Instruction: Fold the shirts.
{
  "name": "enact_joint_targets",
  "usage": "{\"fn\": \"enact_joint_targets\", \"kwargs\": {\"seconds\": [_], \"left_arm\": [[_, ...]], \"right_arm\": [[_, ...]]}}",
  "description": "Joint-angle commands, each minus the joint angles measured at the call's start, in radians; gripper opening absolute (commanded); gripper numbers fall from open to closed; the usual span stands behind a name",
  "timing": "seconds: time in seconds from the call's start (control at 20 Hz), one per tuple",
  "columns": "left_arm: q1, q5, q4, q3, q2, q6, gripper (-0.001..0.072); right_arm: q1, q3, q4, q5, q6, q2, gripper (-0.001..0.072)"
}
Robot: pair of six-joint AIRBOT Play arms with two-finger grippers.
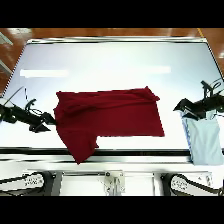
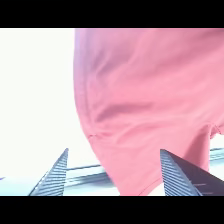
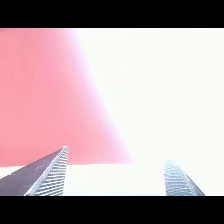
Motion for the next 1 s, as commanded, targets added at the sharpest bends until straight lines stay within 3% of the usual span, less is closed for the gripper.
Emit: {"fn": "enact_joint_targets", "kwargs": {"seconds": [0.0,0.25,0.3,0.35,0.4,0.65,0.95], "left_arm": [[0.008,0.113,-0.085,-0.144,0.009,0.054,0.0686],[-0.079,0.166,-0.119,-0.151,-0.039,0.062,0.0666],[-0.103,0.17,-0.129,-0.151,-0.054,0.061,0.0595],[-0.117,0.172,-0.14,-0.151,-0.064,0.061,0.0286],[-0.125,0.171,-0.152,-0.15,-0.065,0.061,0.0059],[-0.108,0.152,-0.176,-0.143,-0.013,0.085,0.0041],[-0.108,0.152,-0.179,-0.143,0.057,0.088,0.004]], "right_arm": [[-0.039,-0.079,0.103,0.055,-0.045,0.008,0.0695],[-0.04,-0.08,0.098,-0.012,-0.037,0.008,0.0695],[-0.04,-0.08,0.093,-0.021,-0.036,0.008,0.0695],[-0.04,-0.08,0.079,-0.029,-0.03,0.008,0.0695],[-0.04,-0.085,0.052,-0.042,-0.016,0.008,0.0695],[-0.04,-0.261,0.017,-0.106,-0.045,0.007,0.0695],[-0.039,-0.454,0.189,-0.277,-0.057,-0.002,0.0695]]}}
